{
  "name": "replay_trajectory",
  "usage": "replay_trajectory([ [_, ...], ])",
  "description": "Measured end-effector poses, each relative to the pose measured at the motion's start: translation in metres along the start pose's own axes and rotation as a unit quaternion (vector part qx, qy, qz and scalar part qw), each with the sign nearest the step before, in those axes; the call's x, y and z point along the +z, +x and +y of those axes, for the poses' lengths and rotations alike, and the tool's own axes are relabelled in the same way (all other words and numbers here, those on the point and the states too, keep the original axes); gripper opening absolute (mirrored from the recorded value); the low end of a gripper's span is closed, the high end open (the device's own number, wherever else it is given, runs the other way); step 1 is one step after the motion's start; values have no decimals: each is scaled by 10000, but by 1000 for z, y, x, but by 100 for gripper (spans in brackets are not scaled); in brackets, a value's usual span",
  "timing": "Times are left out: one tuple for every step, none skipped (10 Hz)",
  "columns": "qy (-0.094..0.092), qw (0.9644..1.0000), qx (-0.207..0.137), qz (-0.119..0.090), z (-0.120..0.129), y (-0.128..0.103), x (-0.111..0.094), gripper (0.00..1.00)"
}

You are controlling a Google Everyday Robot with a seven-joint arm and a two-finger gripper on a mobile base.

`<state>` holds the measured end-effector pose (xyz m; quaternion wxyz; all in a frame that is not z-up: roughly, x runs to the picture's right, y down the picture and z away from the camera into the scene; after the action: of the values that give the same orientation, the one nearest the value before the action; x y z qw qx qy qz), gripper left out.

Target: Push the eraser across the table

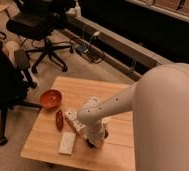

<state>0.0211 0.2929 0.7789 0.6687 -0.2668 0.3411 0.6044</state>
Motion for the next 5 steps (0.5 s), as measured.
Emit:
replay_trajectory([
  [0,10000,-41,-69,6,-11,-3,0],
  [5,9999,-73,-124,10,-20,-6,0],
  [13,9998,-99,-175,14,-29,-8,0],
  [28,9997,-123,-221,17,-37,-10,0],
  [53,9995,-158,-261,20,-45,-12,0],
])
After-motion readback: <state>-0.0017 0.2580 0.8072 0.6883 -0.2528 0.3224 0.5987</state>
